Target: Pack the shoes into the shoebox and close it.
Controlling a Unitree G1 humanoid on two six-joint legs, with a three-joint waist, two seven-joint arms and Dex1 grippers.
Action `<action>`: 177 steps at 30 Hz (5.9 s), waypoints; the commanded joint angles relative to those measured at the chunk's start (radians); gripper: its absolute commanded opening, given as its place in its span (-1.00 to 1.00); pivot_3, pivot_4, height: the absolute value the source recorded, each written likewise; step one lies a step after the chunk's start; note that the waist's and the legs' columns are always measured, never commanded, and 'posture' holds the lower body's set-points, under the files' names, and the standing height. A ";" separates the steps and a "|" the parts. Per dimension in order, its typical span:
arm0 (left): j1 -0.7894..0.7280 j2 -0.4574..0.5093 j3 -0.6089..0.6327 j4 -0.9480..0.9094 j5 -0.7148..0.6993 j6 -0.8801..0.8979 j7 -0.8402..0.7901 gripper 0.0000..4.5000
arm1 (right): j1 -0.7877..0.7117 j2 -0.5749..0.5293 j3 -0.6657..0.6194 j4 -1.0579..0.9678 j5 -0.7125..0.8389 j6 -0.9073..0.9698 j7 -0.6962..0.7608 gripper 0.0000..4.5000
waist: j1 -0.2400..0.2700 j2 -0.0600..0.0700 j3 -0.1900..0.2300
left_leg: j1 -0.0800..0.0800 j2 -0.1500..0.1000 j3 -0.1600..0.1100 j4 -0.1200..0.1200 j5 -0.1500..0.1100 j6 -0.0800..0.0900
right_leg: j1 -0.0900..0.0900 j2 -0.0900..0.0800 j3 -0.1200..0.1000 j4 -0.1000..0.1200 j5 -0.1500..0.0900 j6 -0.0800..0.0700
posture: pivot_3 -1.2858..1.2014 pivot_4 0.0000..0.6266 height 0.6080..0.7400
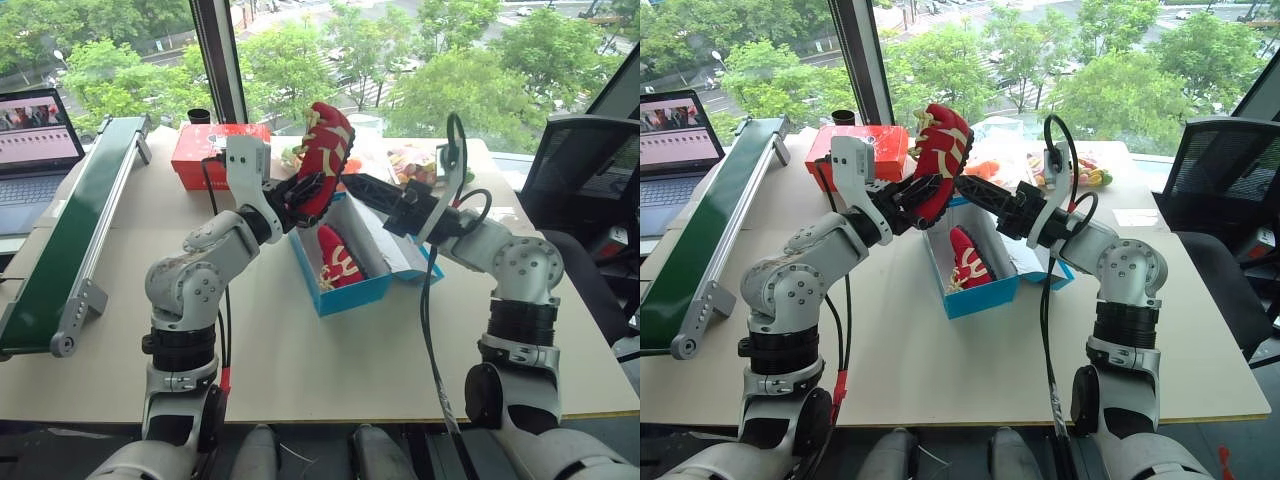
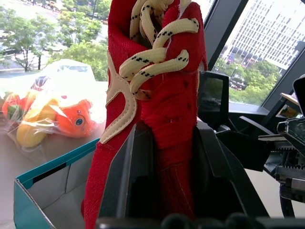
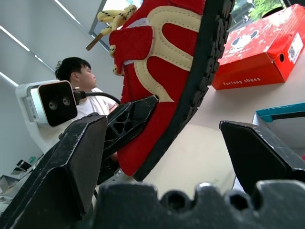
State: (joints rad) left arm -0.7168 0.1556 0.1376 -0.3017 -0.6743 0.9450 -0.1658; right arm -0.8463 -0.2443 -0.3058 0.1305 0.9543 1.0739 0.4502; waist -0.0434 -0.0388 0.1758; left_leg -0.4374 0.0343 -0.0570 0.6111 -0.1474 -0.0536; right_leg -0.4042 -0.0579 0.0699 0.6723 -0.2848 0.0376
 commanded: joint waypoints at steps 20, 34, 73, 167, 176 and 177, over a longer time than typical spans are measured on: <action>0.045 -0.042 -0.029 -0.171 -0.102 0.084 0.064 -0.63 | -0.099 0.063 -0.015 0.067 0.008 -0.088 -0.009 -0.23 | 0.001 0.000 0.000 | 0.000 0.000 0.000 0.000 0.000 0.000 | 0.000 0.000 0.000 0.000 0.000 0.000 | 0.03 -0.52 0.99; 0.100 0.331 0.060 -0.083 -0.074 0.044 -0.189 0.97 | -0.246 -0.008 0.082 0.107 -0.208 -0.152 -0.098 -0.66 | -0.011 0.002 0.001 | 0.000 0.000 0.000 -0.001 0.000 0.000 | -0.002 0.001 0.000 0.000 0.000 0.000 | 0.03 -0.52 0.99; 0.461 0.566 0.081 -0.199 0.182 -0.134 -0.291 0.97 | -0.144 -0.144 0.886 0.319 -0.914 -0.455 0.504 -0.66 | 0.000 0.003 0.003 | 0.005 0.001 0.000 -0.002 0.000 0.000 | 0.004 0.000 -0.001 -0.004 0.000 0.000 | 0.03 -0.52 0.99; 0.400 0.616 0.033 -0.190 0.155 -0.140 -0.457 1.00 | -0.332 -0.010 0.463 0.841 -0.951 -0.716 0.387 -0.98 | -0.003 0.008 0.009 | 0.000 0.001 0.001 -0.004 -0.002 -0.001 | 0.000 -0.001 -0.001 -0.007 -0.003 0.000 | 0.03 -0.52 0.99; 0.398 0.625 0.013 -0.199 0.128 -0.134 -0.498 1.00 | -0.374 -0.006 0.397 0.933 -0.908 -0.737 0.384 -0.98 | 0.002 0.008 0.009 | 0.000 0.000 0.001 -0.001 -0.002 -0.002 | 0.002 -0.001 -0.001 -0.007 -0.001 0.001 | 0.03 -0.52 0.99; 0.390 0.625 -0.002 -0.192 0.127 -0.138 -0.511 1.00 | -0.385 -0.026 0.375 0.877 -0.880 -0.688 0.406 -0.98 | 0.002 0.008 0.009 | 0.000 0.000 0.001 -0.001 -0.002 -0.002 | 0.002 -0.001 -0.001 -0.007 -0.001 0.001 | 0.03 -0.52 0.99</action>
State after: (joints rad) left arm -0.3094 0.7683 0.1409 -0.4688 -0.5353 0.8157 -0.6493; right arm -1.1965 -0.2277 0.1217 1.0914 0.0254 0.3062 0.8211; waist -0.0415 -0.0308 0.1848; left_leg -0.4374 0.0347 -0.0560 0.6094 -0.1493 -0.0551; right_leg -0.4021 -0.0592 0.0688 0.6657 -0.2862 0.0384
